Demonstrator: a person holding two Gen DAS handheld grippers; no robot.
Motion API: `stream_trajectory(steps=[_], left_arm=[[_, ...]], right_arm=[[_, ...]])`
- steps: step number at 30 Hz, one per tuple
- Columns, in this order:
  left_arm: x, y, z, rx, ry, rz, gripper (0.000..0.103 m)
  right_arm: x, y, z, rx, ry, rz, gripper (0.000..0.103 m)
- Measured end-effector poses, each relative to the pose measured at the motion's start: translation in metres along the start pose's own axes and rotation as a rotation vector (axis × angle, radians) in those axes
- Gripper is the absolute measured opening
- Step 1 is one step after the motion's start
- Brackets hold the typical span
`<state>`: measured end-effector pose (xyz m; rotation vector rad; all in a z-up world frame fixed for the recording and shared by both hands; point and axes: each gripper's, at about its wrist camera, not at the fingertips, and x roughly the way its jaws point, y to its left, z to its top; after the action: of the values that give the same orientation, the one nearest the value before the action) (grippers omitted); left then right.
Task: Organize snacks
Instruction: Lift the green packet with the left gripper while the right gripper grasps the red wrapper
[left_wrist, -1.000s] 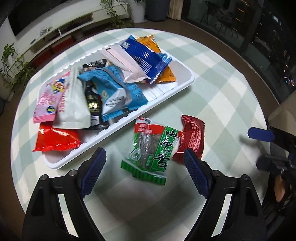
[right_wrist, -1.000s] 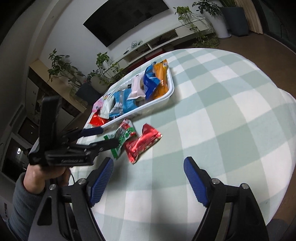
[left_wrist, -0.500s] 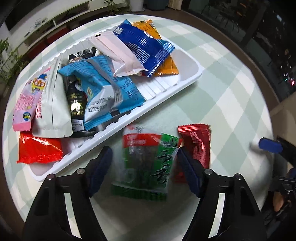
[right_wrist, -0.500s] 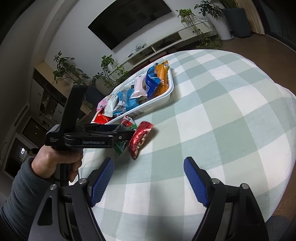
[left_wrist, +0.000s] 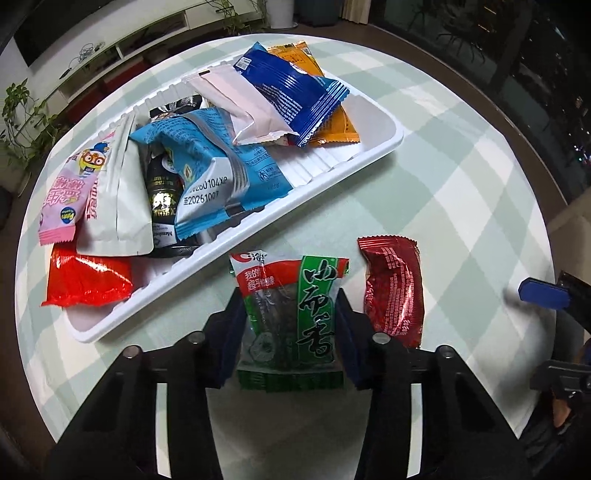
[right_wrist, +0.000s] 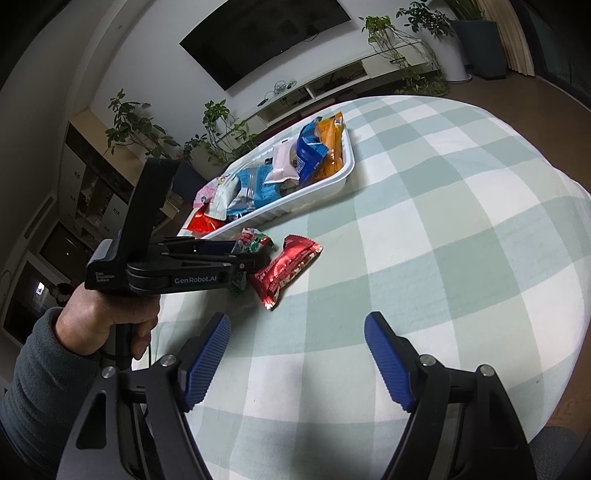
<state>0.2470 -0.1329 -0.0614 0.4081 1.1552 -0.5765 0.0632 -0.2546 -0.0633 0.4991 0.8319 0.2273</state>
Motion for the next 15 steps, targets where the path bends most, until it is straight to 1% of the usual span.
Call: stream_trajectory(steps=[1, 2, 6, 9, 12, 15], left_arm=[[-0.002, -0.002, -0.003, -0.002, -0.004, 0.001, 0.034], [-0.003, -0.002, -0.005, -0.004, -0.009, 0.001, 0.026], [-0.011, -0.003, -0.025, -0.027, -0.036, -0.02, 0.025], [-0.019, 0.004, -0.048, -0.081, -0.071, -0.054, 0.024], [-0.033, 0.008, -0.077, -0.138, -0.115, -0.083, 0.024], [-0.049, 0.012, -0.112, -0.216, -0.169, -0.118, 0.024]], right_arm=[[0.001, 0.001, -0.001, -0.003, 0.006, -0.009, 0.078], [0.001, 0.001, -0.002, -0.004, 0.01, -0.012, 0.078], [0.004, 0.002, -0.004, 0.0, 0.029, -0.031, 0.078], [0.007, 0.008, -0.002, -0.015, 0.032, -0.044, 0.078], [0.015, 0.017, 0.002, -0.036, 0.053, -0.055, 0.078], [0.029, 0.028, 0.012, -0.058, 0.072, -0.066, 0.078]])
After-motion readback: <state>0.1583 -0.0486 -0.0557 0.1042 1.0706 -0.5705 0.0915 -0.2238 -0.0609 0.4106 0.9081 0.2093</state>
